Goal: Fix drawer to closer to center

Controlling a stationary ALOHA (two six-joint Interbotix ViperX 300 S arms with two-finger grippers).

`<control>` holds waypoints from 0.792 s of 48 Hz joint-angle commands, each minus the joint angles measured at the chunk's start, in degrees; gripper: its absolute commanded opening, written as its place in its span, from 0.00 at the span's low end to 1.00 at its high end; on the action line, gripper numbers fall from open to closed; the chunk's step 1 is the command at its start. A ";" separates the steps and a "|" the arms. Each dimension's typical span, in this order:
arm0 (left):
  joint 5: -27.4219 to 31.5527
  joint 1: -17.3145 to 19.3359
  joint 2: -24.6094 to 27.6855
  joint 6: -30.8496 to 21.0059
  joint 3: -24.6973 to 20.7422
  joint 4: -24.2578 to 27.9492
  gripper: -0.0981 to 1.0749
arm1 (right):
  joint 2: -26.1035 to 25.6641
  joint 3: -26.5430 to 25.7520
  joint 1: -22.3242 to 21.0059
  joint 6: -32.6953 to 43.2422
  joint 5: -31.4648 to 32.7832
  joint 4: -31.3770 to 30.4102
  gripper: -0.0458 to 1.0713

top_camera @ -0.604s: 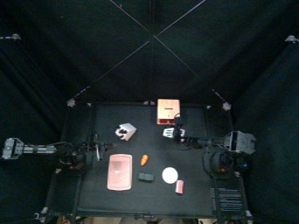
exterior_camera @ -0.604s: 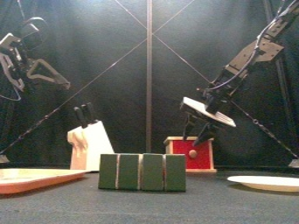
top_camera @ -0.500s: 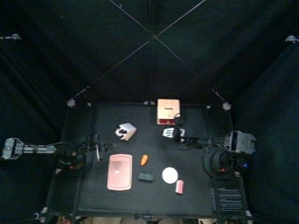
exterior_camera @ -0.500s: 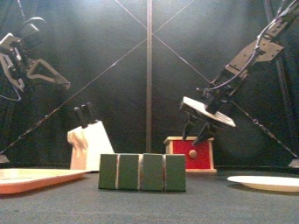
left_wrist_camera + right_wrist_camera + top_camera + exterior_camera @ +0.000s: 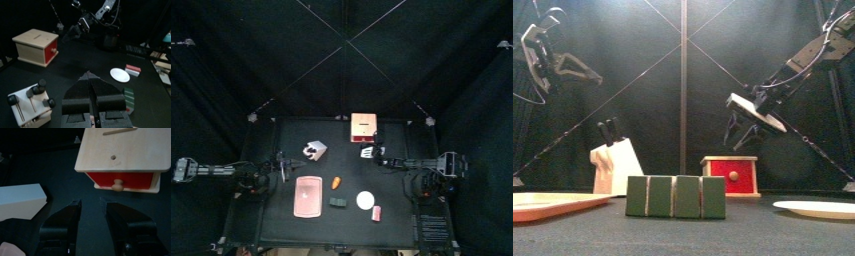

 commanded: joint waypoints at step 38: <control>-9.49 10.90 37.97 -0.09 -31.20 -11.69 0.58 | -7.56 7.65 -21.53 0.62 -3.25 -6.59 0.48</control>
